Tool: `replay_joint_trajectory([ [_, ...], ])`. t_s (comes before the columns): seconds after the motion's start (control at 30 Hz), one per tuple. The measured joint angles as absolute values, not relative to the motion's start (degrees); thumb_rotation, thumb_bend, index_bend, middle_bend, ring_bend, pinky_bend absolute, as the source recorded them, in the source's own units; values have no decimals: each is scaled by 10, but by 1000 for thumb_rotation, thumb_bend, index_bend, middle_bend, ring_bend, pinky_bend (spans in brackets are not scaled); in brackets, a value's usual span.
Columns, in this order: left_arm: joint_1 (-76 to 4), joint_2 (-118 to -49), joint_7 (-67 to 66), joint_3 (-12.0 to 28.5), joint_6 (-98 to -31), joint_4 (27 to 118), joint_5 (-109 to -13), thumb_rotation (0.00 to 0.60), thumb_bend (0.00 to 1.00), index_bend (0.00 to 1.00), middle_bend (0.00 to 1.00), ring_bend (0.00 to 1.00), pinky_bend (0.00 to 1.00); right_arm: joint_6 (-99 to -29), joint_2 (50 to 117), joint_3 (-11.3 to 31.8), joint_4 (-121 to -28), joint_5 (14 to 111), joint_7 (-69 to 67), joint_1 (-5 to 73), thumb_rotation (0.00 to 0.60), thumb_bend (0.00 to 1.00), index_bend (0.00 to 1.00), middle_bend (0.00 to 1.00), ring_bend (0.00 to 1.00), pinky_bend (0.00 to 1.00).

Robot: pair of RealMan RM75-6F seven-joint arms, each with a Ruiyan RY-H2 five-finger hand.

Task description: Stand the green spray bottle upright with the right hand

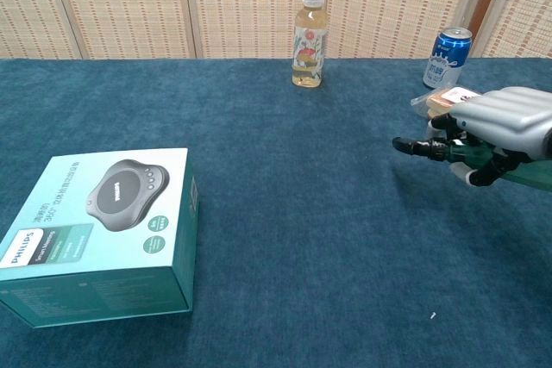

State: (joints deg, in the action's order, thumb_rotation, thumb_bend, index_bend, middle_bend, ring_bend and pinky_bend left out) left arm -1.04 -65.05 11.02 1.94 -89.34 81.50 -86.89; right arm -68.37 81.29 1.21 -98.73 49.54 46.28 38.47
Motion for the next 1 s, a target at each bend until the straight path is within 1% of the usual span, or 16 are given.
replay_joint_trajectory([
  [0.23, -15, -652, 98, 21, -884, 818, -863, 600, 589, 86, 0, 0, 0, -686, 809, 20, -967, 557, 385, 369, 600, 434, 495, 623, 523, 483],
  [0.47, -16, -652, 88, 22, -879, 822, -859, 600, 589, 86, 0, 0, 0, -700, 826, 29, -914, 639, 278, 348, 600, 434, 495, 623, 523, 483],
  [0.67, -19, -650, 78, 21, -869, 828, -857, 600, 589, 86, 0, 0, 0, -725, 839, 49, -886, 693, 193, 332, 600, 434, 495, 623, 523, 483],
  [0.8, -21, -649, 70, 20, -867, 836, -857, 600, 588, 86, 0, 0, 0, -747, 840, 70, -885, 719, 144, 323, 600, 434, 495, 623, 523, 483],
  [1.0, -24, -648, 58, 18, -860, 842, -857, 600, 588, 86, 0, 0, 0, -788, 838, 88, -892, 756, 71, 303, 600, 431, 495, 623, 523, 483],
])
